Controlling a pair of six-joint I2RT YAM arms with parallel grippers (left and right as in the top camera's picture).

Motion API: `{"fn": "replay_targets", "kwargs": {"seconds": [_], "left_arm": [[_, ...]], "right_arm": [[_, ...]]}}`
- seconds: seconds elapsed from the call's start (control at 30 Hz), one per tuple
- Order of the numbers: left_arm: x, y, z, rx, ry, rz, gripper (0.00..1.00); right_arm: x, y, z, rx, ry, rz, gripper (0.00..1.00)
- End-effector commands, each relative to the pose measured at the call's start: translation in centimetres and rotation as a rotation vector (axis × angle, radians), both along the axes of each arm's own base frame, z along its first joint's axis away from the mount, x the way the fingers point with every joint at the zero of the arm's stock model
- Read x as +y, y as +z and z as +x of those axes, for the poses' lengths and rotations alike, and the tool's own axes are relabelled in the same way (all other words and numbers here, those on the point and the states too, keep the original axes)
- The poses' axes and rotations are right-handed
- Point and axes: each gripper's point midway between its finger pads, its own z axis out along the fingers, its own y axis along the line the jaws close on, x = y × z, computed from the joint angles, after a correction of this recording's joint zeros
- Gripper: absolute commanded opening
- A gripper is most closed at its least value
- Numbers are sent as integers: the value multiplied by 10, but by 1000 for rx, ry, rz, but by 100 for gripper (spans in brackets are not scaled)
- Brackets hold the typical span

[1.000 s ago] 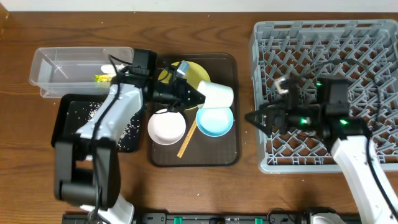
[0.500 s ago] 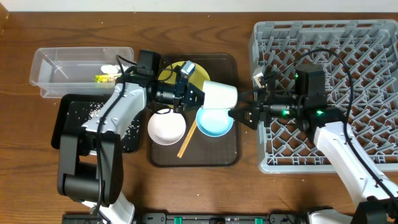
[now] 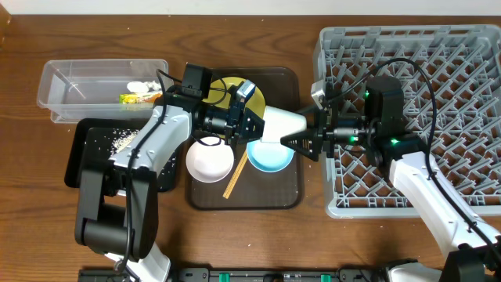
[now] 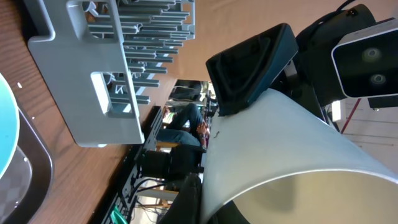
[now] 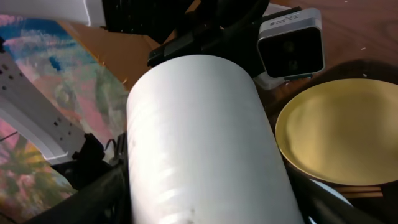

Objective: Sort waste into correct bins and load items into the dishwasher rack
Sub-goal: 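Grasp the white cup with the right gripper and release the left, then carry the white cup with the right gripper into the dish rack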

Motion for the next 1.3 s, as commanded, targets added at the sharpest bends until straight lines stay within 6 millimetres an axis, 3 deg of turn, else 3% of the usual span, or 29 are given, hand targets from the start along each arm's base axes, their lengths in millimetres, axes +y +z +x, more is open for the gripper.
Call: {"fn": "replay_targets", "kwargs": {"seconds": [0.0,0.37,0.53,0.63,0.7,0.73,0.9,0.97,1.1,1.27], "left_arm": [[-1,7,2,-16,-6,-19,6],[-1,6,2,-18,-3,-13,8],[1,-14,10,-77,35,96,30],[9,-43,18,-89,88,267,36],[19,-61,23,-87,123,382,39],[27,-71,24,-84,142,452,40],[70,-83,16,-127,170,674,42],[90,-80,10,-150,186,767,42],[127,-58,-4,-199,241,913,42],[153,-29,-14,-276,330,1000,42]], "right_arm": [[7,7,-7,4,48,22,70],[7,6,-7,4,47,22,51],[6,-1,-5,39,16,-8,41],[1,-16,0,93,-43,-66,38],[-3,-26,4,124,-89,-110,32],[-6,-30,6,137,-110,-128,22],[-18,-34,14,141,-181,-166,8],[-27,-33,22,142,-252,-198,1],[-52,-23,42,114,-432,-292,1],[-89,-1,63,89,-644,-444,1]]}}
